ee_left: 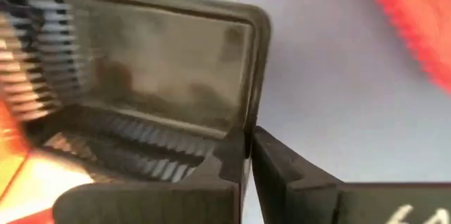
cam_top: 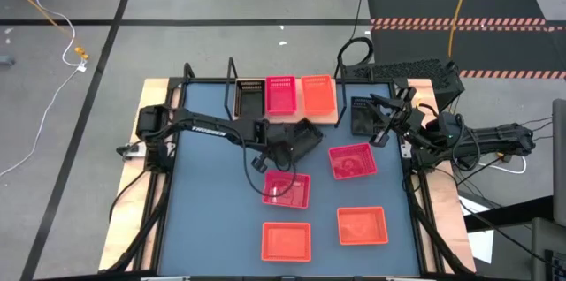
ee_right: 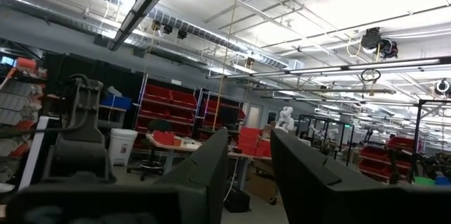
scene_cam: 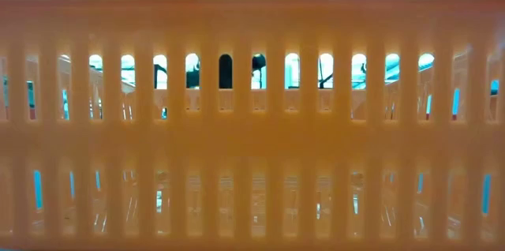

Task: Stack baskets on shelf by color
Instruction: Stack the left black bin on top of the other black bin on the shelf

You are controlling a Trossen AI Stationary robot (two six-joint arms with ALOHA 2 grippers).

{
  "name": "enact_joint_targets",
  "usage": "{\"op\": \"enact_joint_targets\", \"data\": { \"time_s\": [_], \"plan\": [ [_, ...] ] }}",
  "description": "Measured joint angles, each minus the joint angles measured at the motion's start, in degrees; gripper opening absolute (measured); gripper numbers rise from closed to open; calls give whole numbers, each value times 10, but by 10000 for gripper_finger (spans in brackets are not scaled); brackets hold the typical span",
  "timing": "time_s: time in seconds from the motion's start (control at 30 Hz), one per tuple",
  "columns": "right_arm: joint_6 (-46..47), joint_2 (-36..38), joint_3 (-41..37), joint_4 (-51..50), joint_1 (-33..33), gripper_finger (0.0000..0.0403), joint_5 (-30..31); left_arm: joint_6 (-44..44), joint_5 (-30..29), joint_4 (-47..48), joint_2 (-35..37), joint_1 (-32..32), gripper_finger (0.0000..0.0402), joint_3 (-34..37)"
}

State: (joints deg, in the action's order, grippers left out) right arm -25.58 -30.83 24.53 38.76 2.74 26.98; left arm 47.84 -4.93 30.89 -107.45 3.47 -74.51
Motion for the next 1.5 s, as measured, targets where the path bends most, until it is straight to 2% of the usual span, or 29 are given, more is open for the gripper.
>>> {"op": "enact_joint_targets", "data": {
  "time_s": [0.2,0.3,0.47,0.63,0.77,0.83,1.13,1.43,1.5],
  "plan": [
    [-1,0,0,0,0,105,0,-14,-7,7,53,-47,14,-16],
    [3,0,0,0,0,105,0,-63,-29,9,96,-63,7,-23],
    [9,0,0,1,0,105,0,-184,-132,30,177,-73,13,-48],
    [9,0,0,3,0,105,0,-235,-243,84,255,-64,6,-51],
    [9,0,0,3,0,105,0,-270,-329,173,271,-22,5,-51],
    [9,0,0,3,0,105,0,-296,-332,210,269,9,5,-48],
    [9,0,0,1,0,105,0,-322,-313,217,222,116,5,-6],
    [-6,0,0,-4,0,105,0,-293,-309,233,164,122,6,-4],
    [-6,0,0,-4,0,105,0,-293,-292,233,156,118,5,-4]
  ]
}}
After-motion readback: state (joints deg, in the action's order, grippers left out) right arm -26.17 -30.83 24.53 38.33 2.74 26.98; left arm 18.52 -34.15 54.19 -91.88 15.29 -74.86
